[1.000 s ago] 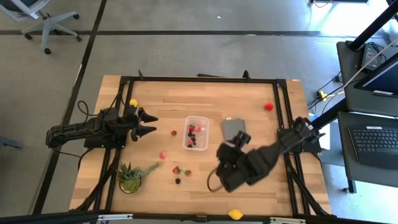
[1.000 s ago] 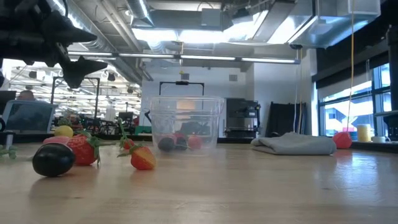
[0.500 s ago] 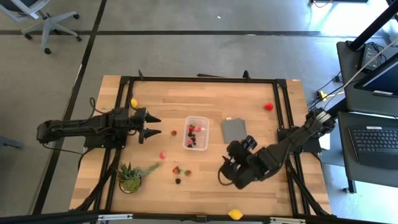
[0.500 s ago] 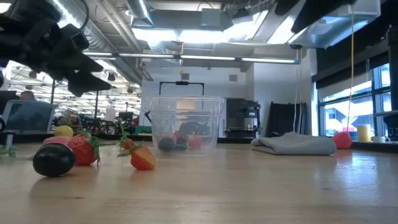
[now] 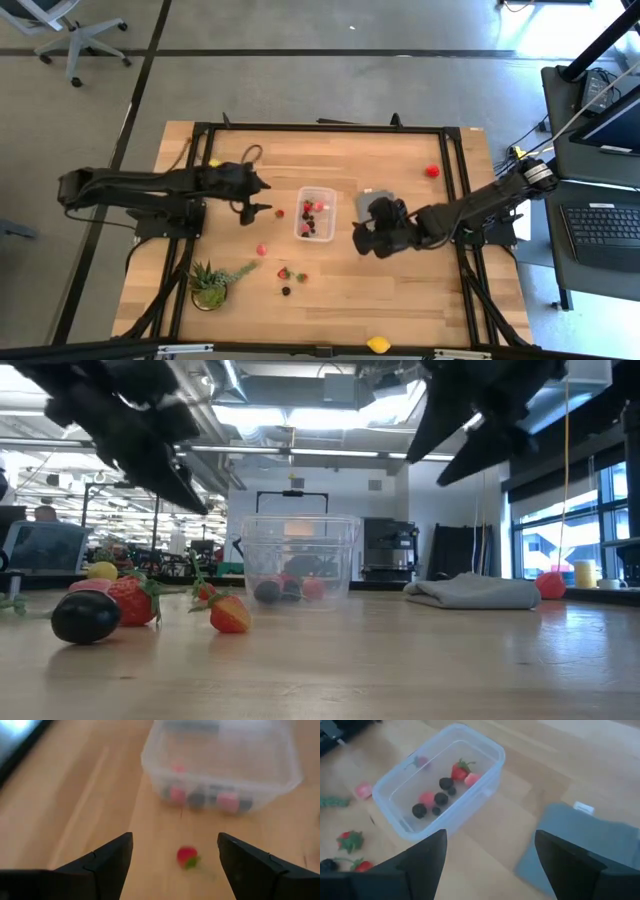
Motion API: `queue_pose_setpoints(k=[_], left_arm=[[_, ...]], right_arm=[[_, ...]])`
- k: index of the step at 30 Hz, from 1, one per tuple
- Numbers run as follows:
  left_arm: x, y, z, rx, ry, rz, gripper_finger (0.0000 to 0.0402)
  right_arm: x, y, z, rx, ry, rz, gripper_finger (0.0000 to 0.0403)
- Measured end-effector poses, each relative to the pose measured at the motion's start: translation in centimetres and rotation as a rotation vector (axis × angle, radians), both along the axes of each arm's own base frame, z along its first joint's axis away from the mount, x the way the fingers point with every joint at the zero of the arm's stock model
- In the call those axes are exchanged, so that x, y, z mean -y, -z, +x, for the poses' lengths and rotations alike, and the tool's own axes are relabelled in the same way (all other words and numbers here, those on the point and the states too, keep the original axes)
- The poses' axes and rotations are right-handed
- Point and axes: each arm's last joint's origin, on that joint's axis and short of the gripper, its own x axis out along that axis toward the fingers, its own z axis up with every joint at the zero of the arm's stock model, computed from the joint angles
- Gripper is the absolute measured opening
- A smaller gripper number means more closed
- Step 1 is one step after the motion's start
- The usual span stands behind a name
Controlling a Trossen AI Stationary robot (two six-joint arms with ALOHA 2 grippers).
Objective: Pick and placing Produce into tupperware
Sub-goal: Put the strawberry into the transparent bin
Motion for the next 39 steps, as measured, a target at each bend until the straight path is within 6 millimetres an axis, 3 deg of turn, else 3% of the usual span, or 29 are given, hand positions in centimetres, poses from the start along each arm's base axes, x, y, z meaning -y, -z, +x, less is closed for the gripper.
queue_pose_setpoints(k=[7, 19, 25, 39], left_arm=[[0.1, 2.2, 2.9, -0.159, -0.121, -0.103, 0.0282], [1.9, 3.3, 7.9, -0.35, -0.176, -0.111, 0.0282], [2.1, 4.9, 8.5, -0.527, -0.252, -0.115, 0.0282], [1.8, 5.3, 8.8, -0.515, -0.32, -0.133, 0.0282]], right_arm=[[1.5, 1.5, 0.7, 0.013, -0.052, -0.052, 0.0303], [4.1, 2.4, 1.0, -0.133, -0.188, -0.075, 0.0303], [4.4, 2.4, 1.0, -0.178, -0.263, -0.125, 0.0303], [4.3, 2.5, 1.0, -0.222, -0.373, -0.15, 0.0303]])
